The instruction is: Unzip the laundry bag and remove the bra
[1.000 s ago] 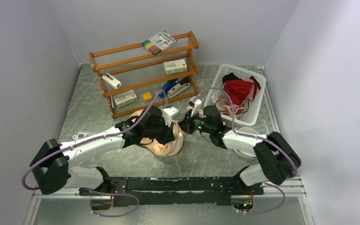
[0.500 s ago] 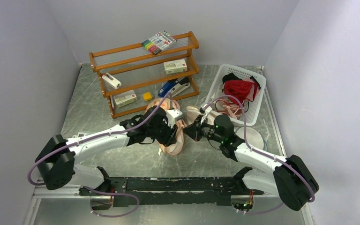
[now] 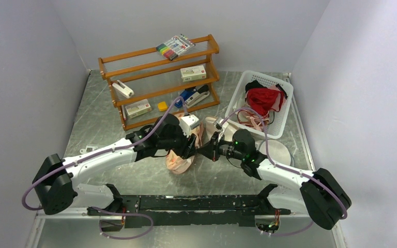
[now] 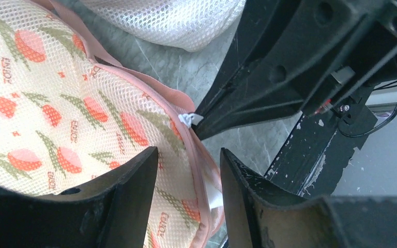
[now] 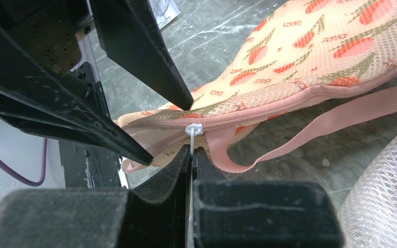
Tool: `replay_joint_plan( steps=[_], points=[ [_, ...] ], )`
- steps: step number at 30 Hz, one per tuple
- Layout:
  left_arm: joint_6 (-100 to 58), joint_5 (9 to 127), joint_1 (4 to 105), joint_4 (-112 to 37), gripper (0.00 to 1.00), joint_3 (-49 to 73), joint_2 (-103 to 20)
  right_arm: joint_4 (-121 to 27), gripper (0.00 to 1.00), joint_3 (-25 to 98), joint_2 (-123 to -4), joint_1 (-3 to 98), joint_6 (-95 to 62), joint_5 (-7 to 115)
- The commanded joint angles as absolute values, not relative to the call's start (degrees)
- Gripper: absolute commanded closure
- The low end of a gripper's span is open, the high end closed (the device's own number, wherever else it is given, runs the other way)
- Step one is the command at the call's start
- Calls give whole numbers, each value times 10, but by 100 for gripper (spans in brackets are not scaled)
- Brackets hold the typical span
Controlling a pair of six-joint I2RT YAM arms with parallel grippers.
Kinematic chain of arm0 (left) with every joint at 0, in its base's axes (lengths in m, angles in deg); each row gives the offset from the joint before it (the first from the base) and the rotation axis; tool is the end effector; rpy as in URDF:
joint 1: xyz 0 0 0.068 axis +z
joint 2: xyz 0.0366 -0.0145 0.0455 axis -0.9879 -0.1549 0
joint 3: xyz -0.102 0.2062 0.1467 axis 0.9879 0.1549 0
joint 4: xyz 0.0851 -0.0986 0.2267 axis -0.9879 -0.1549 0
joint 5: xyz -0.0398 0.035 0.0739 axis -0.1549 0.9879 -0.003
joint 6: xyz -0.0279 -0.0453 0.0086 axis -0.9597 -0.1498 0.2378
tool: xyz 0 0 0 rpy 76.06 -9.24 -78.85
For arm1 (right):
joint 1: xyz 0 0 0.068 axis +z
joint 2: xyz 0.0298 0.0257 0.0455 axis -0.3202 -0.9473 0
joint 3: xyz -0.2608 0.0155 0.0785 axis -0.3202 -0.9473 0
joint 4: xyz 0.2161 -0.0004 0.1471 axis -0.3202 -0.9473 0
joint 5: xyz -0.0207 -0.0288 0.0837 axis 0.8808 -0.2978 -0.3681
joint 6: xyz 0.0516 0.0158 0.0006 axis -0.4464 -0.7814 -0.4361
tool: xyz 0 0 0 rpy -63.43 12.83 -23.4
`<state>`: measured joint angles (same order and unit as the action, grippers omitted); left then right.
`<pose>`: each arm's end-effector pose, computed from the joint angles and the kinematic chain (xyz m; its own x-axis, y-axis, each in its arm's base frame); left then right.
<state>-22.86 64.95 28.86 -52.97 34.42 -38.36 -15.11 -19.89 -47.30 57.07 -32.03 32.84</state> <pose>0.1640 -0.2231 0.2629 -0.5505 0.3361 -0.7642 0.7652 0.5691 -0.3009 0.1646 0.1526 0.1949 -0.5189 0.0091 -0.8548 -0.7747 0.4177 0.4748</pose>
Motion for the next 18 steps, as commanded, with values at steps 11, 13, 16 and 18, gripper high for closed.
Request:
replay_joint_plan(
  steps=[11, 13, 16, 18],
  points=[
    [-218, 664, 289, -568, 75, 317, -406, -155, 100, -178, -494, 582, -311, 365],
    [-214, 672, 288, -579, 80, 319, -406, -183, 100, -166, -501, 580, -302, 384],
    [-211, 680, 289, -591, 85, 324, -404, -198, 100, -154, -508, 581, -293, 396],
    [-210, 681, 289, -596, 87, 328, -402, -204, 100, -148, -510, 581, -290, 406]
  ],
)
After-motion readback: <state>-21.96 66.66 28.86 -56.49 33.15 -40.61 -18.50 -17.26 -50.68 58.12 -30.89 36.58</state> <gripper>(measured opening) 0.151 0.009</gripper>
